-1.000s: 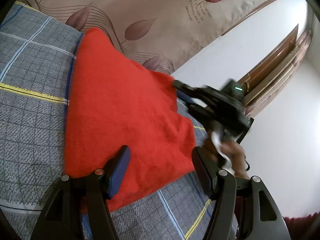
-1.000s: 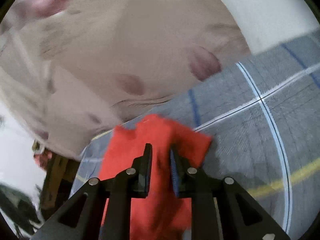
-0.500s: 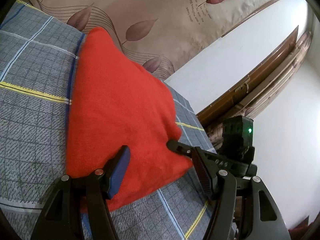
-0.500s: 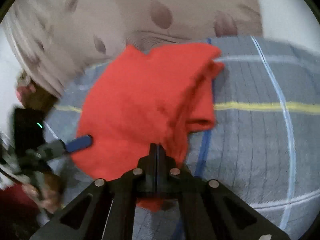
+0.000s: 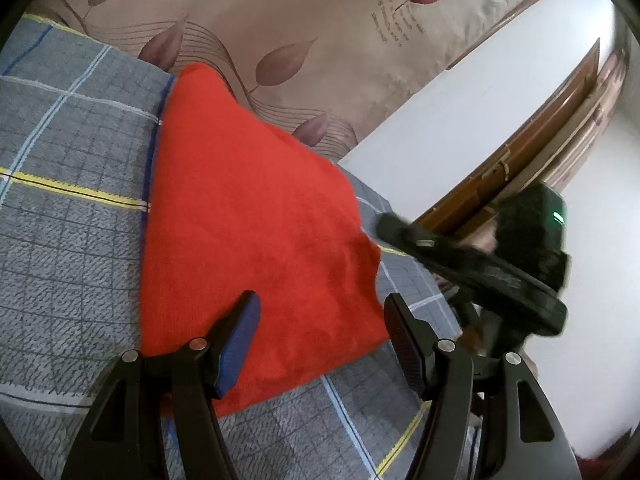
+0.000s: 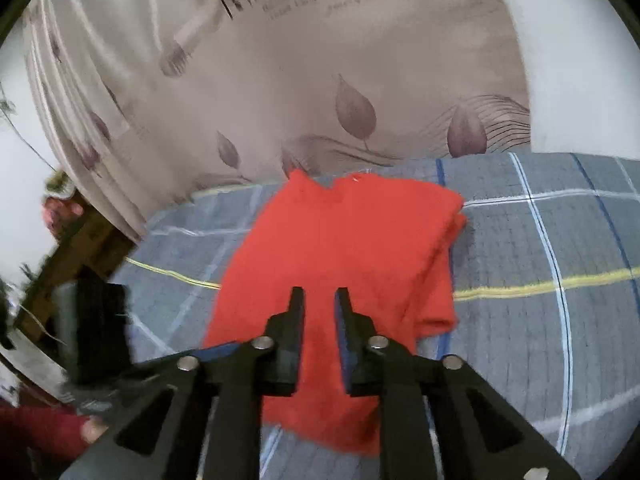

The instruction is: Fold small clothes

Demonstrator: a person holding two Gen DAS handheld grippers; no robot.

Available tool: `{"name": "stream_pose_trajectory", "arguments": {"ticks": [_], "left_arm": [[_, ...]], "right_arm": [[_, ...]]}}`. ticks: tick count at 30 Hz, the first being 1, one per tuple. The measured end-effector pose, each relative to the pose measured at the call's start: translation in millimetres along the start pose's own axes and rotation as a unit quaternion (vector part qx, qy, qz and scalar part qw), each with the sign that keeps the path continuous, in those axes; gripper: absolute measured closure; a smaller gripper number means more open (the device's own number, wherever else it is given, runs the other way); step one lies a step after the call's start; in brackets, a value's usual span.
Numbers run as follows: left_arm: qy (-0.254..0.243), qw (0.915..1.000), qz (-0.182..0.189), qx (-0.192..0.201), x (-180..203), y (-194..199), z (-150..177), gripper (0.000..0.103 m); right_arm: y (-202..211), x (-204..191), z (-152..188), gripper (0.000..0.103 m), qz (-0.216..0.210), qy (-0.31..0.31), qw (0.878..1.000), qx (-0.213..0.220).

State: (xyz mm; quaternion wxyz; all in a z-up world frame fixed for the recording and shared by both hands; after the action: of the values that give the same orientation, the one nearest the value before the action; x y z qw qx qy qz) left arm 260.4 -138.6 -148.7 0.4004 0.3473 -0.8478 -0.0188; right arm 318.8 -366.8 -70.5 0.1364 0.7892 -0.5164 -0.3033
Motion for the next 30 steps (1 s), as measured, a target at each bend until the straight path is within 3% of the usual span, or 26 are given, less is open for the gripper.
{"name": "stream_pose_trajectory", "arguments": {"ticks": [4, 11, 12, 15, 17, 20, 30], "left_arm": [[-0.017, 0.9997, -0.017, -0.003, 3, -1, 1, 0.038], [-0.034, 0.9987, -0.037, -0.005, 6, -3, 2, 0.038], [-0.038, 0.9985, -0.04, -0.005, 6, -3, 2, 0.038], [-0.051, 0.9972, -0.054, -0.006, 8, -3, 3, 0.038], [-0.059, 0.9963, -0.062, -0.007, 10, -4, 5, 0.038], [-0.067, 0.9951, -0.072, -0.004, 10, -3, 5, 0.038], [-0.092, 0.9905, -0.102, 0.006, 13, -1, 5, 0.038]], "right_arm": [[-15, 9, 30, 0.092, 0.036, 0.015, 0.998, -0.052], [10, 4, 47, 0.09, 0.067, 0.033, 0.997, -0.038], [16, 0, 49, 0.087, 0.083, 0.046, 0.995, -0.034], [25, -9, 60, 0.062, 0.122, 0.094, 0.988, -0.033], [23, -6, 72, 0.06, 0.128, 0.095, 0.986, -0.044], [30, 6, 74, 0.061, 0.114, 0.047, 0.992, -0.032], [33, 17, 74, 0.04, 0.116, 0.01, 0.993, -0.022]]}}
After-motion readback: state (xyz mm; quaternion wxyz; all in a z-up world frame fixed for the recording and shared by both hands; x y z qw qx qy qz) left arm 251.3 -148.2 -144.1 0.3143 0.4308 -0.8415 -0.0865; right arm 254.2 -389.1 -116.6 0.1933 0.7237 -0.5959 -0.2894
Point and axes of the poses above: each gripper's, at about its wrist camera, not at the fingertips, and y roughly against the way its jaws point, x to its right, z to its underside, the point moved 5 cm from there along -y, roughly the way its jaws point, and after that the axes turned 11 degrees about x, right-handed, at the moved point
